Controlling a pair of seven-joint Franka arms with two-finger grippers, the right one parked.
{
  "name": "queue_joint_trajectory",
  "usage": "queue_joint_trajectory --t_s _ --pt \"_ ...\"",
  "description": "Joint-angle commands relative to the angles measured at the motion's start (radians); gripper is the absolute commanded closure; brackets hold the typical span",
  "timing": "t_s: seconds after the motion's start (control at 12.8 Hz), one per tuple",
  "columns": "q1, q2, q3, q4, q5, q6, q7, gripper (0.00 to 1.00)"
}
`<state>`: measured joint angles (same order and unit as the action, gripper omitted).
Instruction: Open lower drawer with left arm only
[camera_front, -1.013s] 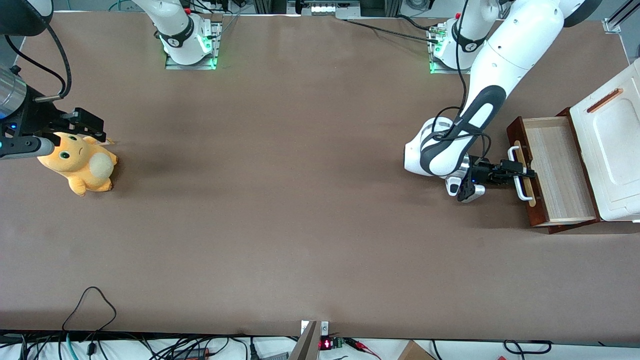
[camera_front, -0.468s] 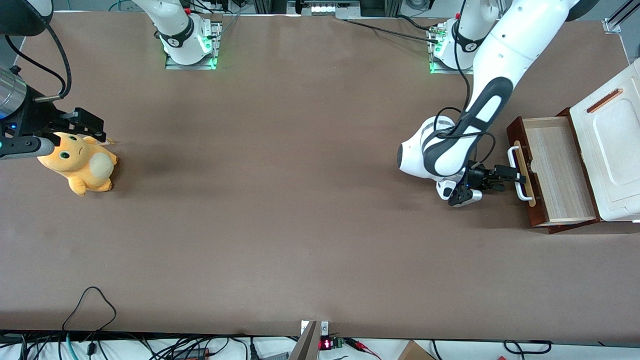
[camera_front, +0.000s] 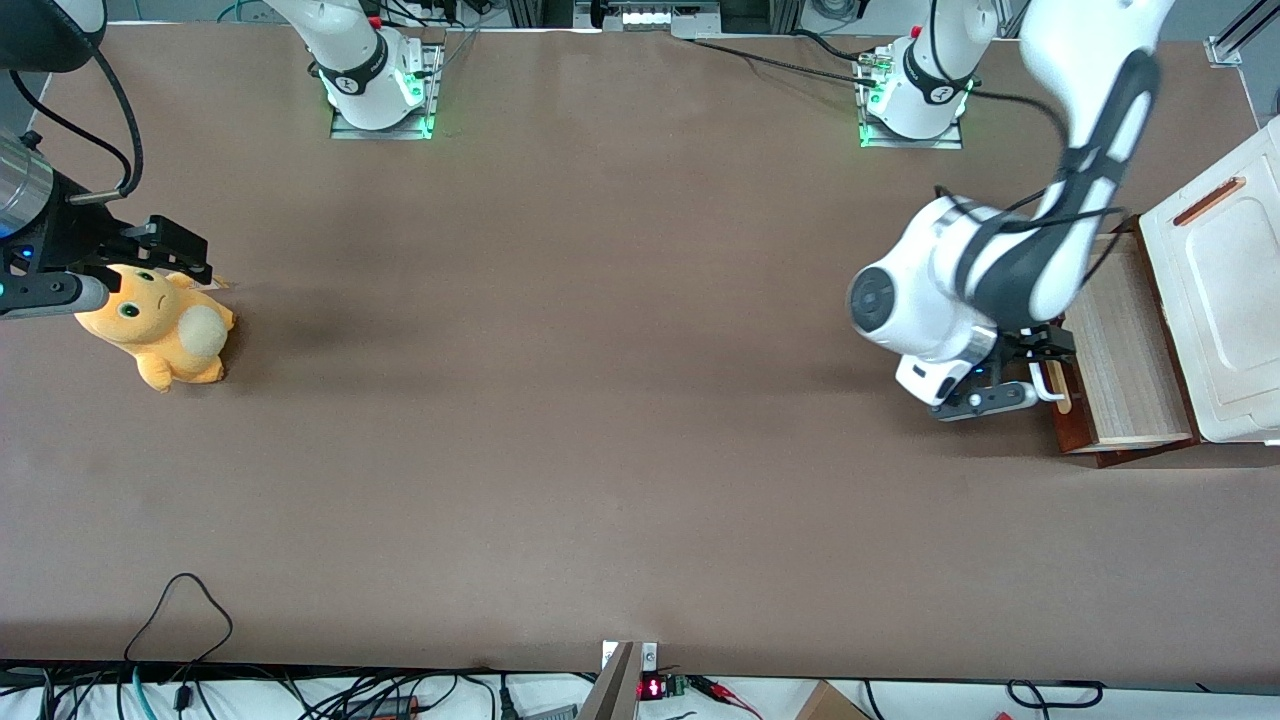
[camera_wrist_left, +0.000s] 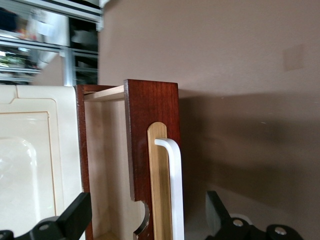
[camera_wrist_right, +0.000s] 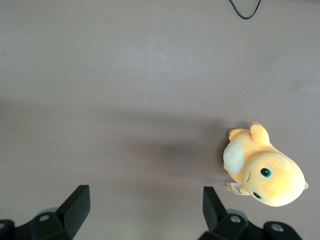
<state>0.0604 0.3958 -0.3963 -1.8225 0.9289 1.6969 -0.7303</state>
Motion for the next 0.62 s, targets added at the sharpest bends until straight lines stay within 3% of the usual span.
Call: queue_joint_trajectory --t_s 0.0,0.16,0.39,0.55 --pt "0.004 -0.080 0.025 0.034 -0.186 0.033 0.119 0.00" --pt "0.002 -0.124 0.069 0.095 -0.325 0.044 0.292 0.00" --pt "-0.008 -0.225 0.209 0.143 -0.701 0.043 0.496 0.00" --pt "-0.014 -0.265 0.285 0.147 -0.845 0.041 0.590 0.00"
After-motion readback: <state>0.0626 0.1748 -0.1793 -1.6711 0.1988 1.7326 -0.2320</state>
